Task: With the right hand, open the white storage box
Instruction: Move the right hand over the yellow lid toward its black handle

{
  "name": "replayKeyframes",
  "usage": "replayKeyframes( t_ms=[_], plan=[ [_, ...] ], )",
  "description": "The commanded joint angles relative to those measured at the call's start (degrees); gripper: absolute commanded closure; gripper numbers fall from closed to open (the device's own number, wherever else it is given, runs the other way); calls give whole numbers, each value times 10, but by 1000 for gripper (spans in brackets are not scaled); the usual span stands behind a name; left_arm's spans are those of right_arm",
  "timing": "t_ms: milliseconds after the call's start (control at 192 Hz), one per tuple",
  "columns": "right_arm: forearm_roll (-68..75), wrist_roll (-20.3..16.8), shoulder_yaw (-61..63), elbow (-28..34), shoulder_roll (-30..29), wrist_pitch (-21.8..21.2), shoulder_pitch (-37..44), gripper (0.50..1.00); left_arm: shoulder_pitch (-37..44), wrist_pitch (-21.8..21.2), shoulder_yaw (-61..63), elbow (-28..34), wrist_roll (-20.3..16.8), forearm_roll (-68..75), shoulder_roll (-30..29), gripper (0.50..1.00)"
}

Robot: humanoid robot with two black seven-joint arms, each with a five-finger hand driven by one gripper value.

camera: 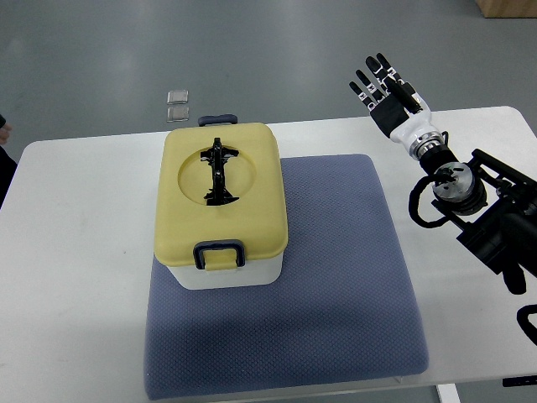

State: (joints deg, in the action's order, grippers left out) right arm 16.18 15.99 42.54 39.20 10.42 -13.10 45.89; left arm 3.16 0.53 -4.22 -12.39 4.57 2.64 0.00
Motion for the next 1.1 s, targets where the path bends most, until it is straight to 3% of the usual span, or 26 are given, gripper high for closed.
replayKeyframes(
  t_ms=[0, 302, 474, 688, 948, 1094],
  plan=[
    [0, 0, 0, 0, 0, 0, 1, 564, 0, 0, 0, 0, 1, 0, 0, 500],
    [-5, -1, -4, 1, 4, -5, 6, 566, 0, 0, 0, 1, 1, 0, 0, 500],
    [-69, -3, -11, 3, 18, -7, 52, 566, 0, 0, 1, 1, 1, 0, 0, 500],
    [-345, -10, -44, 13, 43, -29, 137, 566, 0, 0, 0, 0, 1, 0, 0, 500],
    [-665, 0, -137, 149, 116, -104, 239, 566, 0, 0, 0, -5, 1, 0, 0, 500],
    [-891, 57, -227, 209, 134, -100, 306, 566, 0, 0, 0, -9, 1, 0, 0, 500]
  ],
)
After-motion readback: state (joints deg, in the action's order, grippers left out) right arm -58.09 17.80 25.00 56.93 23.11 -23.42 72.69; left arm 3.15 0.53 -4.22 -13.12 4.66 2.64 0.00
